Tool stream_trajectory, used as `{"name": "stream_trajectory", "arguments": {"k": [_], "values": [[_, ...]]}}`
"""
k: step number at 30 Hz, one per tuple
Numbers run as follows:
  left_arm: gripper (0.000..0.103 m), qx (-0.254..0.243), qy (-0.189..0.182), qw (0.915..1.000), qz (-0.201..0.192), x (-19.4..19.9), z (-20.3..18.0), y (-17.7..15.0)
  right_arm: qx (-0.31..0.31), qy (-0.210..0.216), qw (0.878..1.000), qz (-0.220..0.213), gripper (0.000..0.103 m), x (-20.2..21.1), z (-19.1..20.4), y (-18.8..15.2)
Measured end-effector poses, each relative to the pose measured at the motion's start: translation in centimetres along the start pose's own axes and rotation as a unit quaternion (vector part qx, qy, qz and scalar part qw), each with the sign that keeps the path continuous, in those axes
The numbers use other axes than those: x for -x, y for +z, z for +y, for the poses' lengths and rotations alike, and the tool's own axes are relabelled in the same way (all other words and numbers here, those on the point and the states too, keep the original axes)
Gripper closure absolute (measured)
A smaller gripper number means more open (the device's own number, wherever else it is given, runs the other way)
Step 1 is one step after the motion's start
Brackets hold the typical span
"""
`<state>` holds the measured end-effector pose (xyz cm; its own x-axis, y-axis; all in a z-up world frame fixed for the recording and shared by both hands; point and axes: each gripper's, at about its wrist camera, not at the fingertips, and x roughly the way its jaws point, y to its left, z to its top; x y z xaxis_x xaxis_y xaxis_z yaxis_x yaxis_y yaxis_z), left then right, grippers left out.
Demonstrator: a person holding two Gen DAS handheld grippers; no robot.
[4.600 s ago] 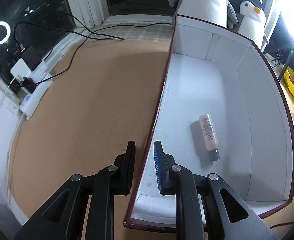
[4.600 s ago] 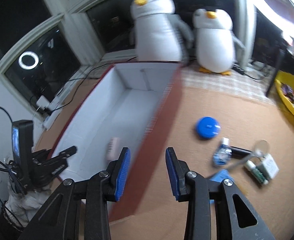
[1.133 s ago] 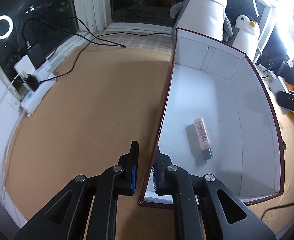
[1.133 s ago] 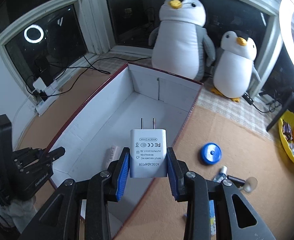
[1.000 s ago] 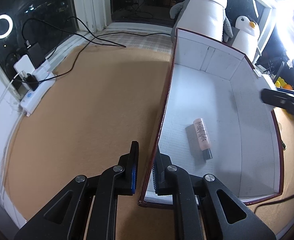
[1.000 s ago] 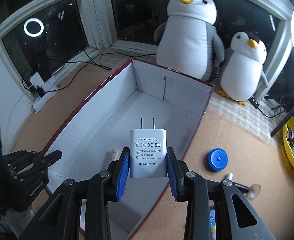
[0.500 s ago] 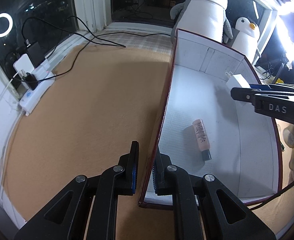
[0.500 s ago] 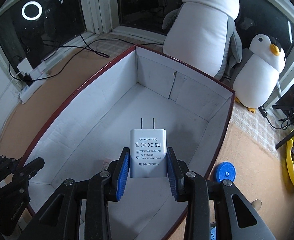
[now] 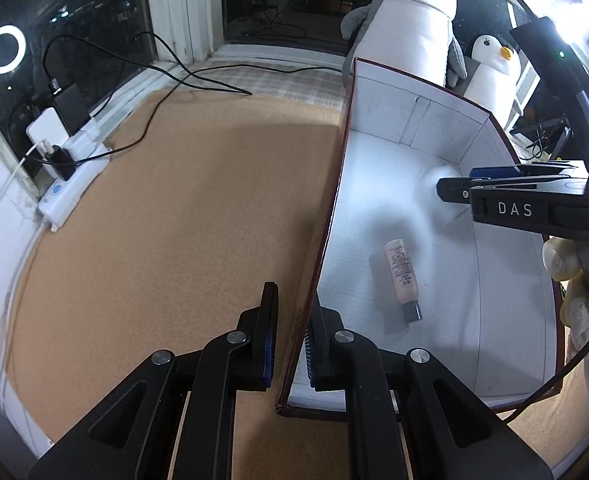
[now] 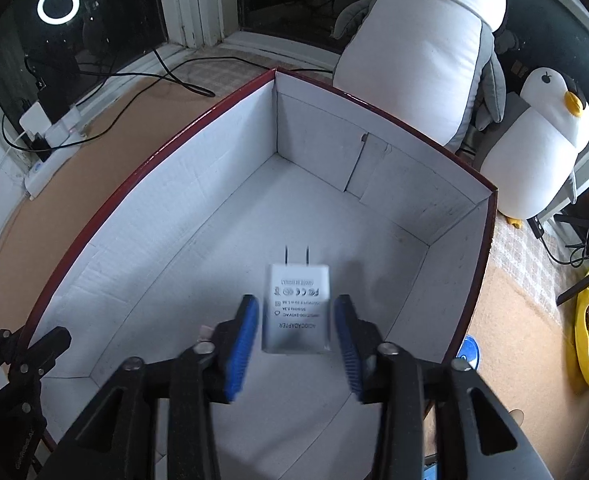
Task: Organize rigid objects
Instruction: 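Move the right gripper back to the green-white glue stick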
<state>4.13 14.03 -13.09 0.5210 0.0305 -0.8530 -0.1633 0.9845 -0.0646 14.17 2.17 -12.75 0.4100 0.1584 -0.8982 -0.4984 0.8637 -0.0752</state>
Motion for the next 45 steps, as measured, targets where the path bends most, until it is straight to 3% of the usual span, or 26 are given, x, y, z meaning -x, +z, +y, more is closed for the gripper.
{"name": "stream_trajectory", "arguments": {"k": [1, 15, 25, 37, 45], "values": [[0.092, 0.0, 0.0, 1.0, 0.0, 0.0, 0.0, 0.0, 0.001, -0.001, 1.0, -0.005, 0.049, 0.2, 0.0, 0.0], [0.092, -0.006, 0.004, 1.0, 0.0, -0.1, 0.1, 0.0, -0.032, 0.027, 0.998, -0.05, 0.049, 4.1, -1.7, -1.6], [0.092, -0.014, 0.011, 0.9998, 0.009, -0.4, -0.3, 0.2, -0.11, 0.017, 0.991, -0.074, 0.049, 8.2, -9.4, -7.5], [0.092, -0.026, 0.029, 0.9991, 0.018, -0.8, -0.9, 0.5, -0.182, -0.042, 0.982, -0.033, 0.049, 8.0, -19.8, -15.6], [0.092, -0.034, 0.046, 0.9981, 0.023, -0.9, -1.3, 0.6, -0.183, -0.052, 0.982, 0.01, 0.05, 4.8, -22.5, -18.6]]}}
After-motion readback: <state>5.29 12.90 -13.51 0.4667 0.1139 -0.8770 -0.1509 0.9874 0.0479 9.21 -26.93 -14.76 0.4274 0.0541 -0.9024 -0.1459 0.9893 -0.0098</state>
